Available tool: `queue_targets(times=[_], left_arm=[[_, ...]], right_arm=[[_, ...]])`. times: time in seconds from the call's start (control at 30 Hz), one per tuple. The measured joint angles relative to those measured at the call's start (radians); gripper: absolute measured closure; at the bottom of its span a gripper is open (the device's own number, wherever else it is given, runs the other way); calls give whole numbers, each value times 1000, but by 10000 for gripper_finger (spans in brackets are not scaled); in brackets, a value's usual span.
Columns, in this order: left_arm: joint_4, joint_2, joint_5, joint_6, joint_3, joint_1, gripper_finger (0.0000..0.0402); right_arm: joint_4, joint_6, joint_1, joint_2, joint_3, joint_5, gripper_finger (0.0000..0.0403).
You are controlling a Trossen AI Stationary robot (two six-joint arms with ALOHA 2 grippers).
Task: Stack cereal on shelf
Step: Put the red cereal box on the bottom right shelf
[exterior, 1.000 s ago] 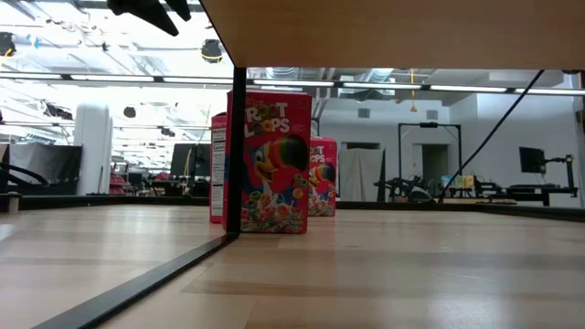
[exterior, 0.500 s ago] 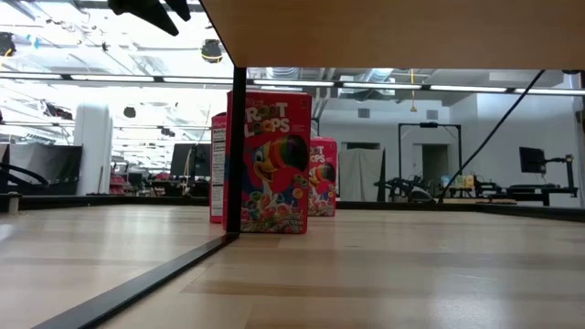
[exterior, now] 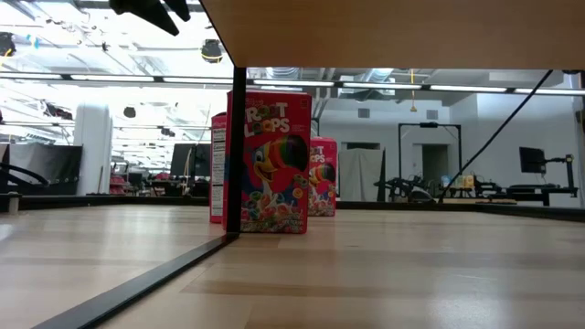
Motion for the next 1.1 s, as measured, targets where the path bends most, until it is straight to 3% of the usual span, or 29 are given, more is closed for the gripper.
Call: queue_targets(times=[0.23,0.4,0.7,0.87,1.1], left_arm=[[0,0,0,3,0,0,146],[-3,0,-1,-7,0,0,146],[-47,0,-1,-56,0,0,146],[-47,0,-1,-58,0,0,146],[-48,0,0,-58,0,0,146]], right_arm=[[123,-160,-181,19,-24,-34,128],[143,-280,-255,129,-32,-53,80],[155,-337,-371,291,-31,-21,53],[178,-411,-391,312,-31,56,55],[252,-488,-414,311,-31,49,56]])
